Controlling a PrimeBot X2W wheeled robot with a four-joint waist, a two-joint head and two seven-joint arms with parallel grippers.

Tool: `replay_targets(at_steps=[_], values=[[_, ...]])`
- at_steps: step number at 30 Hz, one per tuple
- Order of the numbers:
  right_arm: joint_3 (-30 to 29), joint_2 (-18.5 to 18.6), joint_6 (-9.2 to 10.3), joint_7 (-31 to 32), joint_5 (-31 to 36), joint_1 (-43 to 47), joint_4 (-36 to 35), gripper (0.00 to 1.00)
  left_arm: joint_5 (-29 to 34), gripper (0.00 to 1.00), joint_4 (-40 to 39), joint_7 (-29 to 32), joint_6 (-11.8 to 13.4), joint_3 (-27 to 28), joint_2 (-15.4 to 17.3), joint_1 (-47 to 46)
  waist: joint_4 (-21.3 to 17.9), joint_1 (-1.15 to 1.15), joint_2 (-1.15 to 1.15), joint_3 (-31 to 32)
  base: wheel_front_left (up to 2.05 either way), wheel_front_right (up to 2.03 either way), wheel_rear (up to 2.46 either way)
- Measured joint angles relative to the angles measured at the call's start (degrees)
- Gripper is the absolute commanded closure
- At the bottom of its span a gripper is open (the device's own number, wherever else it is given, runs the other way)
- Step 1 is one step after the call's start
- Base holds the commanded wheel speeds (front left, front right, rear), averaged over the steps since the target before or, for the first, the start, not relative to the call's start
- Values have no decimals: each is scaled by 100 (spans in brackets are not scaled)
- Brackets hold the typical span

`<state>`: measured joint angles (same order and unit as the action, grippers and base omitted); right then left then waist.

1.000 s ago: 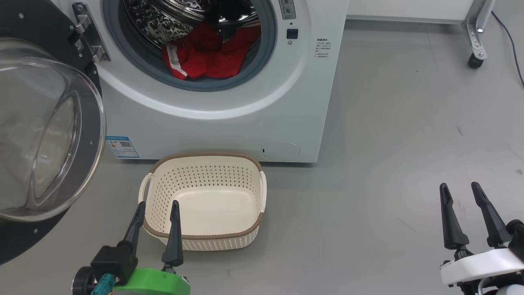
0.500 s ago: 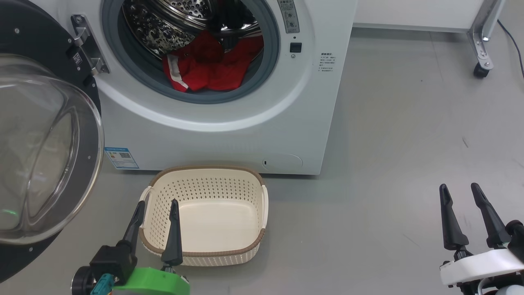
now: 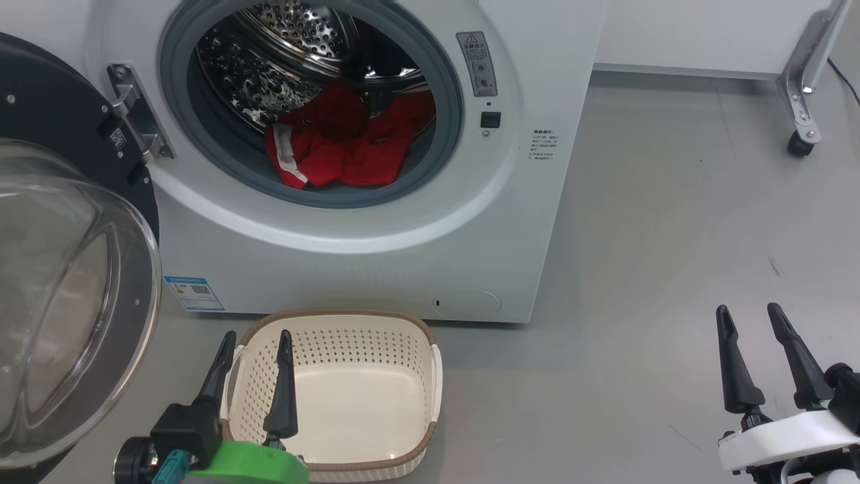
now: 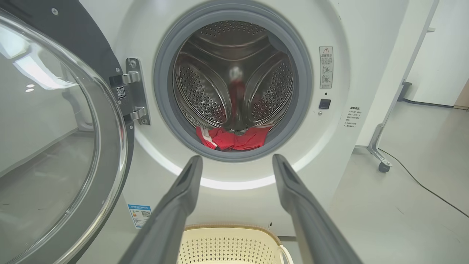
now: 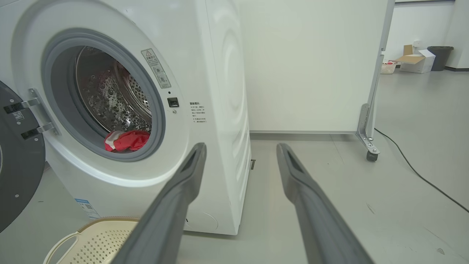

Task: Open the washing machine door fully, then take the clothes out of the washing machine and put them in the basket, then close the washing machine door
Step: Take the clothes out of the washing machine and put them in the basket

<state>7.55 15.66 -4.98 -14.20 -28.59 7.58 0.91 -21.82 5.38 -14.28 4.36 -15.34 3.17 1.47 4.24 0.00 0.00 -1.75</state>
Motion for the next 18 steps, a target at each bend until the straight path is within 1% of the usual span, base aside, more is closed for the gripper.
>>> replay_targets(at_steps=[9,18], values=[[20,-31,-1,0,34,0,32,0,-2,0,4,0,0,-16,-3,0,12,0,0,56,60,-60,0],[32,-57,-19,0,52,0,52,0,-9,0,20,0,0,-38,-4,1,20,0,0,118,22,-22,0]])
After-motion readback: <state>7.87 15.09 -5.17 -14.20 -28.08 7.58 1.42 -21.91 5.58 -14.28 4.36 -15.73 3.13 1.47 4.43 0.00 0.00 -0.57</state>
